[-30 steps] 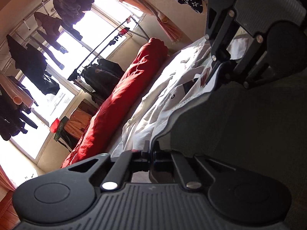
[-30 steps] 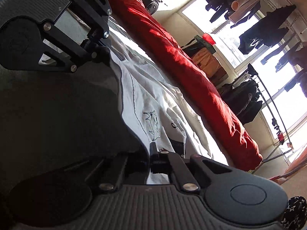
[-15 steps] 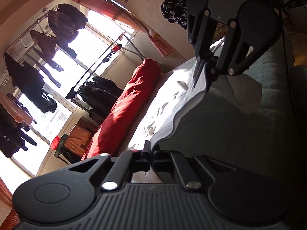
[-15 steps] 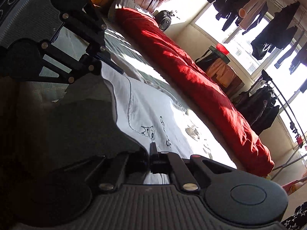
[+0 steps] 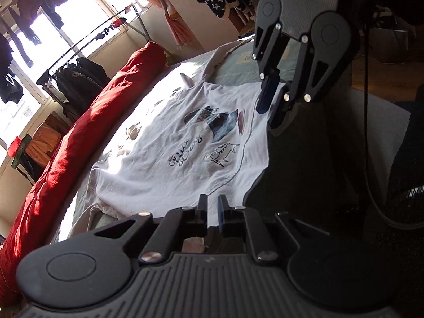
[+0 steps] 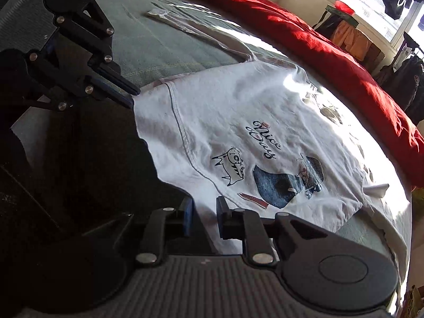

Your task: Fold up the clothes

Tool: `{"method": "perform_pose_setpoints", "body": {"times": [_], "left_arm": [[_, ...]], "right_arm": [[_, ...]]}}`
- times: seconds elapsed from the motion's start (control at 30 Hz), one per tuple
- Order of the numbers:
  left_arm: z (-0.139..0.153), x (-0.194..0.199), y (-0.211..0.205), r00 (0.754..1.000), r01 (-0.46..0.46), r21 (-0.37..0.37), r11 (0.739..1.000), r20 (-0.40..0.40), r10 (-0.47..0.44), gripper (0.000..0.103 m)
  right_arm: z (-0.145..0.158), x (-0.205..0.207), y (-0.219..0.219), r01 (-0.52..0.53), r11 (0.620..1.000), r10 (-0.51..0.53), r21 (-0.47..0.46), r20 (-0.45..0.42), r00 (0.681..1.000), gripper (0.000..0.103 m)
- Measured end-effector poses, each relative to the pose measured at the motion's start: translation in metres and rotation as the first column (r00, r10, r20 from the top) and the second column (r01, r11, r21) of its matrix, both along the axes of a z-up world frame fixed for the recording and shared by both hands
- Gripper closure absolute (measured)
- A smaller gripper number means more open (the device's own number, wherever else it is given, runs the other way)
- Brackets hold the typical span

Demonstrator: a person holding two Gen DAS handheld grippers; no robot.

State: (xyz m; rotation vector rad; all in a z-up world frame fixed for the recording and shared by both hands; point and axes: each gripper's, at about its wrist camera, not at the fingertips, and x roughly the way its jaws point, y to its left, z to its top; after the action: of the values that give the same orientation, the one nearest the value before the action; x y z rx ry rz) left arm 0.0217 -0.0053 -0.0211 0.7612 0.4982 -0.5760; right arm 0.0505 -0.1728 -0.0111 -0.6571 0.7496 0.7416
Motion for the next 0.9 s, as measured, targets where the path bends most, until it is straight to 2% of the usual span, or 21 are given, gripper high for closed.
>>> {"method": "perform_pose_setpoints", "body": {"times": [0.03, 0.1, 0.17, 0.2, 0.3, 0.43, 0.5, 0.57, 0.6, 0.67, 0.7, 0.8, 0.87, 0.9], "left_arm": [[0.006, 0.004, 0.007, 1.000, -0.030, -0.035, 0.999, -0.010, 0.030, 0.092], [0.017, 0.016, 0.021, 0.994, -0.110, -0.110, 0.988, -0.042, 0.106, 0.091], [0.023, 0.033, 0.039, 0.976, -0.209, -0.190, 0.959, -0.095, 0.193, 0.090], [0.025, 0.042, 0.049, 0.963, -0.261, -0.228, 0.938, -0.130, 0.236, 0.085], [0.016, 0.071, 0.078, 0.898, -0.422, -0.320, 0.848, -0.276, 0.343, 0.062], [-0.013, 0.103, 0.109, 0.791, -0.583, -0.378, 0.719, -0.466, 0.397, 0.061], [-0.033, 0.115, 0.114, 0.739, -0.641, -0.361, 0.678, -0.528, 0.418, 0.061], [-0.048, 0.122, 0.115, 0.705, -0.677, -0.350, 0.648, -0.562, 0.432, 0.061], [-0.053, 0.124, 0.116, 0.697, -0.682, -0.361, 0.636, -0.583, 0.417, 0.061], [-0.060, 0.127, 0.116, 0.688, -0.689, -0.380, 0.618, -0.611, 0.391, 0.054], [-0.061, 0.127, 0.112, 0.694, -0.683, -0.382, 0.622, -0.605, 0.390, 0.050], [-0.063, 0.130, 0.101, 0.708, -0.671, -0.370, 0.643, -0.578, 0.406, 0.055], [-0.063, 0.129, 0.098, 0.716, -0.666, -0.373, 0.645, -0.562, 0.414, 0.077], [-0.061, 0.128, 0.099, 0.713, -0.673, -0.376, 0.637, -0.560, 0.423, 0.092]], "right_arm": [[0.005, 0.001, -0.004, 0.018, 1.000, -0.018, 0.026, 0.001, 1.000, 0.076], [0.012, 0.003, -0.011, 0.054, 0.996, -0.055, 0.067, 0.008, 0.998, 0.063], [0.019, 0.011, -0.020, 0.103, 0.987, -0.105, 0.124, 0.010, 0.994, 0.054], [0.021, 0.014, -0.023, 0.122, 0.982, -0.124, 0.143, 0.007, 0.992, 0.051], [0.027, 0.021, -0.031, 0.170, 0.962, -0.172, 0.213, -0.009, 0.985, 0.047], [0.031, 0.026, -0.039, 0.225, 0.928, -0.239, 0.297, 0.012, 0.971, 0.039], [0.032, 0.028, -0.043, 0.254, 0.904, -0.275, 0.343, 0.013, 0.961, 0.036], [0.032, 0.030, -0.048, 0.289, 0.873, -0.315, 0.392, 0.003, 0.949, 0.035], [0.032, 0.031, -0.050, 0.302, 0.862, -0.331, 0.408, 0.000, 0.944, 0.035], [0.032, 0.034, -0.057, 0.334, 0.828, -0.366, 0.451, -0.017, 0.931, 0.034], [0.030, 0.035, -0.061, 0.351, 0.813, -0.382, 0.464, -0.029, 0.924, 0.033], [0.026, 0.041, -0.074, 0.403, 0.767, -0.430, 0.500, -0.066, 0.901, 0.032], [0.020, 0.045, -0.079, 0.433, 0.755, -0.455, 0.493, -0.083, 0.887, 0.032], [0.017, 0.047, -0.081, 0.444, 0.752, -0.463, 0.488, -0.089, 0.882, 0.032]]}}
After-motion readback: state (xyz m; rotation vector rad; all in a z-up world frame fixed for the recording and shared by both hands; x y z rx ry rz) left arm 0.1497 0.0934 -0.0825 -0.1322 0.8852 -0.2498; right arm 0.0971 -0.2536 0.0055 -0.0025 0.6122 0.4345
